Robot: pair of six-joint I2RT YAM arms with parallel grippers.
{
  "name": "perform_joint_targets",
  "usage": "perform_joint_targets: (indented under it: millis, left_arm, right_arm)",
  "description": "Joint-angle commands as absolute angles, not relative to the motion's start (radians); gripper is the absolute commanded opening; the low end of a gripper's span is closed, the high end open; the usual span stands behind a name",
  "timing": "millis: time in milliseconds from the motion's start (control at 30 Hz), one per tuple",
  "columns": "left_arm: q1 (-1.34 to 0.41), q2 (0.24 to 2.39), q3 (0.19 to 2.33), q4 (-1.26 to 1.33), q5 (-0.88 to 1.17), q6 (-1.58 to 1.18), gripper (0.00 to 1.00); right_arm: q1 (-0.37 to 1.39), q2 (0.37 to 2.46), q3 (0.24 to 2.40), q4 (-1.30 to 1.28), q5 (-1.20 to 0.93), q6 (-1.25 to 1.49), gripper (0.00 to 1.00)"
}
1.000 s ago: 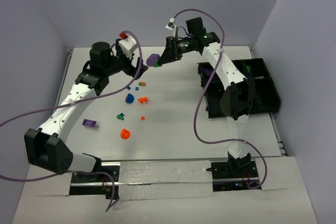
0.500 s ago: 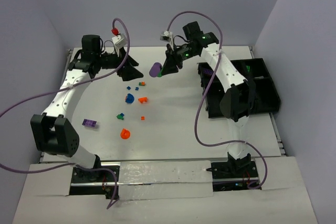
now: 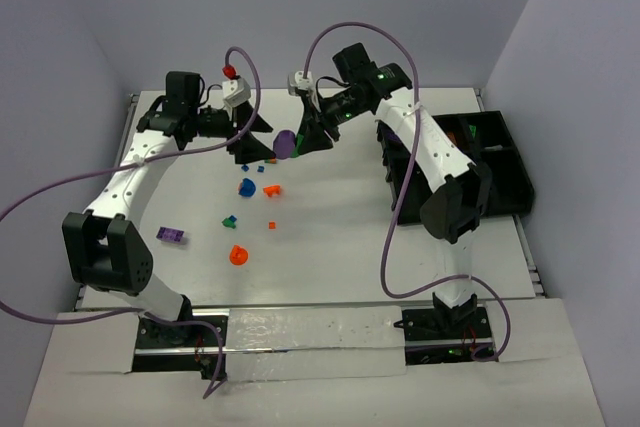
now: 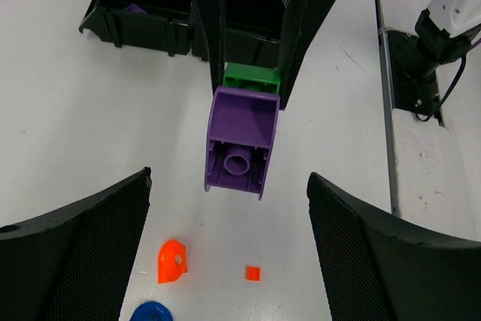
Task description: Sort the legos into containers by color
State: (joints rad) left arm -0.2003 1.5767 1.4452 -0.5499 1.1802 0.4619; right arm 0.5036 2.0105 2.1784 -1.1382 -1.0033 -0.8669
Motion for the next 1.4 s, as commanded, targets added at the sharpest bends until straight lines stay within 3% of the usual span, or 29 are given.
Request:
perform_joint_targets:
  millis: [0, 267, 467, 667, 867, 967, 1033, 1200, 1367]
  left_arm:
    - [-0.221, 1.542, 1.457, -0.520, 1.227, 0.560, 0.89]
    - [-0.239, 1.613, 1.550, -0.641, 1.250, 0.637, 0.83]
    - [-0.255, 1.625, 1.560, -0.624, 1.242, 0.615, 0.67]
    - [-0.267, 1.645, 1.584, -0.624, 1.216, 0.591, 0.70]
    - [-0.272, 1.669, 1.606, -0.652, 1.202, 0.575, 0.43]
    - [-0.270, 1.678, 1.617, -0.661, 1.190, 0.558, 0.23]
    - [-0.269, 1.672, 1.611, -0.640, 1.175, 0.522, 0.03]
    - [-0.231, 1.603, 1.504, -0.477, 1.141, 0.390, 0.00]
    - [-0.194, 1.564, 1.482, -0.433, 1.066, 0.372, 0.00]
  right_arm:
    - [0.514, 1.988, 2.228, -1.172, -0.999, -0.908, 0.00]
    - [0.522, 1.986, 2.226, -1.129, -0.989, -0.881, 0.00]
    - [0.532, 1.967, 2.192, -1.118, -0.967, -0.899, 0.00]
    - [0.532, 1.969, 2.196, -1.071, -0.959, -0.853, 0.00]
    - [0.533, 1.954, 2.171, -1.045, -0.949, -0.845, 0.00]
    - [0.532, 1.935, 2.143, -1.013, -0.931, -0.842, 0.00]
    - [0.525, 1.901, 2.076, -0.968, -0.881, -0.840, 0.00]
    - [0.447, 1.835, 1.944, -0.921, -0.813, -0.866, 0.00]
    - [0.251, 1.778, 1.865, -0.961, -0.723, -0.908, 0.00]
